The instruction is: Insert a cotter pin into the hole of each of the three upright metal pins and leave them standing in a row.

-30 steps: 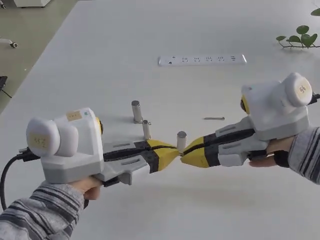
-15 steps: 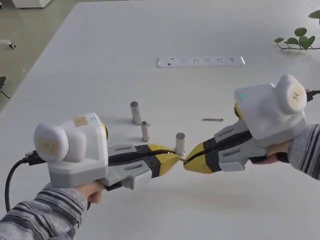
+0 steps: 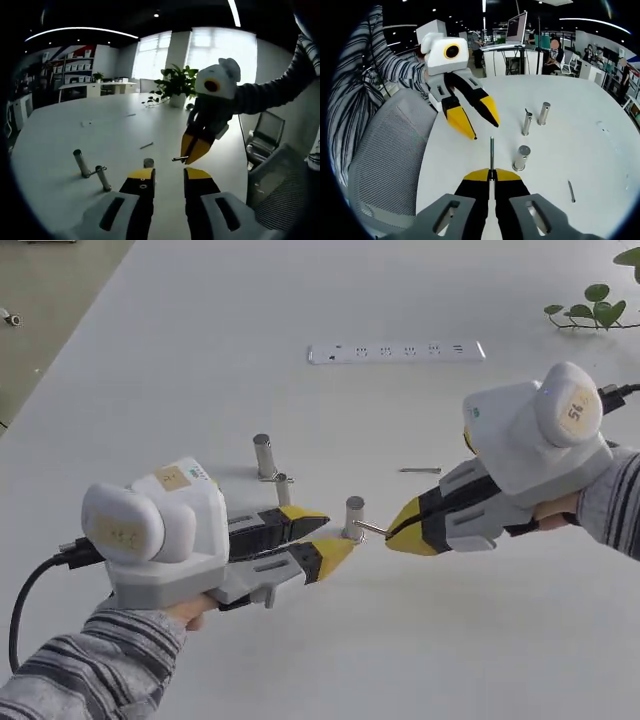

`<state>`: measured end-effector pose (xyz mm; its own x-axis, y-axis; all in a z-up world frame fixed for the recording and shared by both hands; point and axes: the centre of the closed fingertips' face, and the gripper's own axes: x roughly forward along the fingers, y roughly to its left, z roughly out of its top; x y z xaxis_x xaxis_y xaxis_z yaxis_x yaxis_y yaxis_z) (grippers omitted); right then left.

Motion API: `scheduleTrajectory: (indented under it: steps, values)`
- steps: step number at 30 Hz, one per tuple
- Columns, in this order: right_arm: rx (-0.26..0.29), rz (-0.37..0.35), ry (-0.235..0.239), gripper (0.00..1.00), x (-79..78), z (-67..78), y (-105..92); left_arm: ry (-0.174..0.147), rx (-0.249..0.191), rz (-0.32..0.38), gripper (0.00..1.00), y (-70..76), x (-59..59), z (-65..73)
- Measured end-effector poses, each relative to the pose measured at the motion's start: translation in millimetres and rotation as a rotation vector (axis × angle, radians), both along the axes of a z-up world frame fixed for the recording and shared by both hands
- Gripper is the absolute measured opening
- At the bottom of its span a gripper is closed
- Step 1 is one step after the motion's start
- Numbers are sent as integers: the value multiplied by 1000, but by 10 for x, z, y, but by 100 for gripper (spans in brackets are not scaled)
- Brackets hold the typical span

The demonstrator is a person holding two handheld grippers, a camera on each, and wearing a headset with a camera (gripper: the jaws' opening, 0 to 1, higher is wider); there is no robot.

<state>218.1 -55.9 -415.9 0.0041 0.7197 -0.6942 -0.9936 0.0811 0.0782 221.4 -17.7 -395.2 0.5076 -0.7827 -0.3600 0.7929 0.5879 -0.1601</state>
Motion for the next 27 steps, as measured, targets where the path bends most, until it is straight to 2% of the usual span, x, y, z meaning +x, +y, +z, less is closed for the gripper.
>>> scheduleTrajectory:
  steps: [9,11,15,18,21,24,27]
  values:
    - [-115,-16,-17,0,189,-119,-143,-35,84,65,22,-24,150,-164]
    - [-158,-4,-40,0,224,-166,-183,-40,107,80,23,-34,189,-208]
    - [-182,6,-43,0,243,-215,-181,-40,152,112,23,-50,257,-291]
    - [-219,20,-62,0,268,-257,-200,-35,154,119,23,-94,286,-332]
    - [-232,18,-70,0,298,-279,-206,-30,176,130,22,-104,315,-393]
    - [-273,30,-109,0,352,-316,-249,-20,196,151,22,-96,344,-468]
    - [-272,21,-101,0,373,-327,-253,-10,203,156,21,-114,348,-518]
